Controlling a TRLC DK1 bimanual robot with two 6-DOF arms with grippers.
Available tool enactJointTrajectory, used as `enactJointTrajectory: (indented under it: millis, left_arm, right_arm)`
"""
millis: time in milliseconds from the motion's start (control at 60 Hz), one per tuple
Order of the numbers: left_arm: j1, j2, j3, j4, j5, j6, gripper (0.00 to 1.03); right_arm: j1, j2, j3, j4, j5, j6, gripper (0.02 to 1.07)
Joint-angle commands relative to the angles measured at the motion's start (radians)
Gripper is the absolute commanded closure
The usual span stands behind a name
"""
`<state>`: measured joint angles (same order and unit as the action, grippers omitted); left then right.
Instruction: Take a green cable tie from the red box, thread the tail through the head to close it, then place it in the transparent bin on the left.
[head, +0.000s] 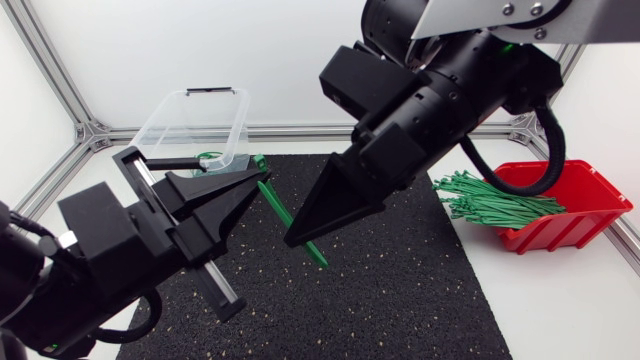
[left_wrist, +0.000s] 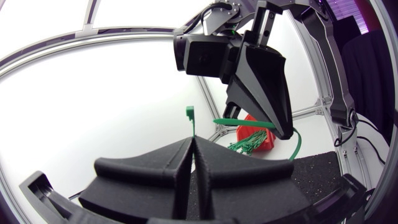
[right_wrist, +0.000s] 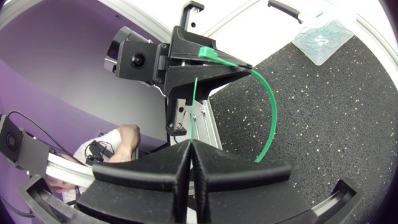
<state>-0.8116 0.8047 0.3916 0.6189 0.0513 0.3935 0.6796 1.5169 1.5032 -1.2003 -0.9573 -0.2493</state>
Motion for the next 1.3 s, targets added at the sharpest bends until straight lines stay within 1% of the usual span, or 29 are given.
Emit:
enactJointTrajectory:
  millis: [0, 400, 533, 867, 1283]
  left_arm:
    - [0.006, -0.013, 0.006, 0.001, 0.004, 0.010, 1.00]
    - [-0.012, -0.038, -0.016, -0.016, 0.004, 0.010, 1.00]
    - [-0.032, -0.029, -0.020, -0.016, 0.004, 0.010, 1.00]
    - [-0.023, 0.014, -0.025, 0.001, 0.004, 0.010, 1.00]
    - [-0.024, 0.005, -0.030, 0.004, 0.004, 0.010, 1.00]
  right_arm:
    - [-0.003, 0.009, -0.015, 0.002, 0.003, -0.021, 1.02]
    - [-0.028, 0.000, 0.008, -0.002, 0.003, -0.021, 1.02]
    - [-0.026, -0.003, 0.012, -0.005, 0.003, -0.021, 1.02]
    - [-0.025, -0.012, 0.015, -0.013, 0.005, -0.025, 1.02]
    - [-0.037, -0.015, 0.009, -0.013, 0.014, -0.030, 1.02]
